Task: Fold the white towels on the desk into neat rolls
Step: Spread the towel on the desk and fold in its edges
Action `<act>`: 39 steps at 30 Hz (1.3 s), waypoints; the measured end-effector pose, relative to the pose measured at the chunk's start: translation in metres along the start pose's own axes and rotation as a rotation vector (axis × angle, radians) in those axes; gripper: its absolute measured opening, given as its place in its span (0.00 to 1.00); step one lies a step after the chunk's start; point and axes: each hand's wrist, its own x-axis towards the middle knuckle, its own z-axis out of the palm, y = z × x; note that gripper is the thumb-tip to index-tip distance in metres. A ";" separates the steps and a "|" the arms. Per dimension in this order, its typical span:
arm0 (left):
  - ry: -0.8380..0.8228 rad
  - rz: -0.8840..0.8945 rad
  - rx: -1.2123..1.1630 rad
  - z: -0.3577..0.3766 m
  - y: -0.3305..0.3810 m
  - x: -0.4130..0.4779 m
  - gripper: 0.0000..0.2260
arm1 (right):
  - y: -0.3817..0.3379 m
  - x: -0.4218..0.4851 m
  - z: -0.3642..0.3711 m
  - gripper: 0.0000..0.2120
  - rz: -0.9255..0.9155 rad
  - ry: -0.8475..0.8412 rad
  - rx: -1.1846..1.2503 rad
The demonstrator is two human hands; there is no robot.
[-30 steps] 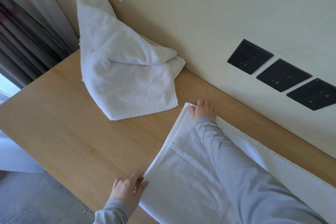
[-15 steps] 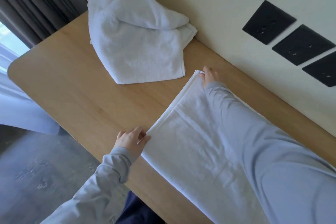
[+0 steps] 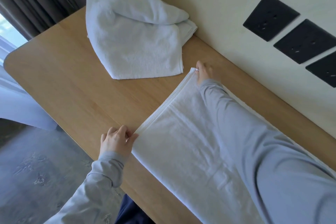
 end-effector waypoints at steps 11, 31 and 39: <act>-0.058 0.715 0.391 0.042 0.059 0.000 0.26 | -0.038 -0.152 0.009 0.20 -0.916 0.041 0.339; -0.043 0.634 0.353 0.045 0.046 0.006 0.32 | -0.060 -0.154 0.018 0.25 -0.476 0.024 0.282; -0.023 0.627 0.353 0.050 0.041 0.006 0.33 | 0.078 -0.156 0.019 0.29 -0.355 -0.127 0.005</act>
